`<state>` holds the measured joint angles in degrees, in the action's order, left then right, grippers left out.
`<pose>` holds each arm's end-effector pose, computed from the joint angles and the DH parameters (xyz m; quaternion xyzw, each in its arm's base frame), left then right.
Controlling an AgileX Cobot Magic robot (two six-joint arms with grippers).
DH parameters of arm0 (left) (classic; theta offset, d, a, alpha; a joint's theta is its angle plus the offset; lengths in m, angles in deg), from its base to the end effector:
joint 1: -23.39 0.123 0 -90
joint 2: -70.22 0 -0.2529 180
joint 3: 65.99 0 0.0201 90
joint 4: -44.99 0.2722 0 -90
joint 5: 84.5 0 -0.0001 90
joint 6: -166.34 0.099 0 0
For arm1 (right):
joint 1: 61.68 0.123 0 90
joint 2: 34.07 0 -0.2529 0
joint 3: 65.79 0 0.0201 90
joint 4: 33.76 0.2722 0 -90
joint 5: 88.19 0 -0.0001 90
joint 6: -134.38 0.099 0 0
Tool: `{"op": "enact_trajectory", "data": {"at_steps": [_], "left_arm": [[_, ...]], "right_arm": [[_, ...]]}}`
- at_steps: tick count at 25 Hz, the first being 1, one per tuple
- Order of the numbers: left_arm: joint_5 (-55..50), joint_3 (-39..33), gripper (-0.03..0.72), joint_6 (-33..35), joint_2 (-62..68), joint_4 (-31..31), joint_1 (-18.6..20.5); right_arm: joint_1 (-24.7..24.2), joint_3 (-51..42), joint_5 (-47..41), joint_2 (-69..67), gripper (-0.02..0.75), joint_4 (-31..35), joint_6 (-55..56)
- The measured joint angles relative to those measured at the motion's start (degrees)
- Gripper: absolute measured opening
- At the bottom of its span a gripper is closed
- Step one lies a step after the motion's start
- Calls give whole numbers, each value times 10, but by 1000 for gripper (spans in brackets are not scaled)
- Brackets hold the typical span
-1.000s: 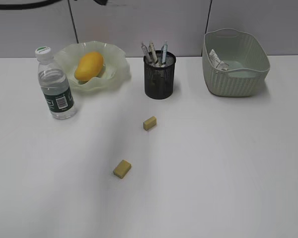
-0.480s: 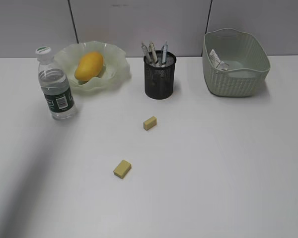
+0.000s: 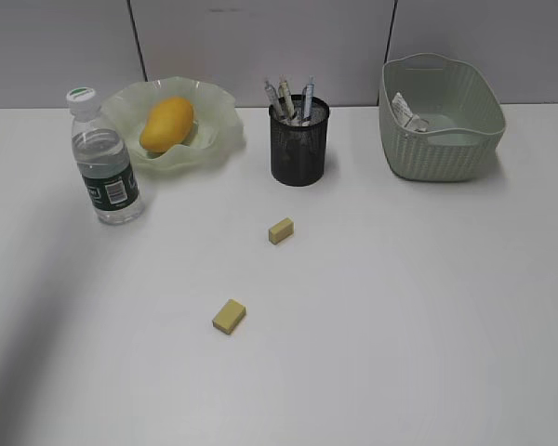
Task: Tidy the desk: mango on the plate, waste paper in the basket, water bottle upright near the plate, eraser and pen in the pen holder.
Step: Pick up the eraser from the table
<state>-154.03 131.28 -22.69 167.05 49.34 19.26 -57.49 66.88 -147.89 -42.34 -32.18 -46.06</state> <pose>0.3445 -0.0178 0.3585 -0.0379 0.9624 0.0070 0.2689 0.0521 0.0062 0.2874 -0.0346 0.8440 0.0313 0.5343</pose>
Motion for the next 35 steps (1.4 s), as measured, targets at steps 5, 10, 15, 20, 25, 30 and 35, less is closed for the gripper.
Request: {"op": "enact_trajectory", "data": {"at_steps": [5, 10, 15, 20, 25, 30, 35], "left_arm": [[3, -118, 530, 20, -86, -43, -1], [25, -267, 530, 20, -215, -33, -1], [42, -393, 530, 24, -372, -36, -1], [49, -486, 530, 27, -528, -36, -1], [80, -560, 530, 36, -656, -36, -1], [83, -587, 530, 36, -755, -36, -1], [83, -620, 530, 44, -822, -30, -1]], "right_arm": [[0, 0, 0, 0, 432, 0, 0], [0, 0, 0, 0, 432, 0, 0], [0, 0, 0, 0, 432, 0, 0], [0, 0, 0, 0, 432, 0, 0], [0, 0, 0, 0, 432, 0, 0], [0, 0, 0, 0, 432, 0, 0], [0, 0, 0, 0, 432, 0, 0]]}}
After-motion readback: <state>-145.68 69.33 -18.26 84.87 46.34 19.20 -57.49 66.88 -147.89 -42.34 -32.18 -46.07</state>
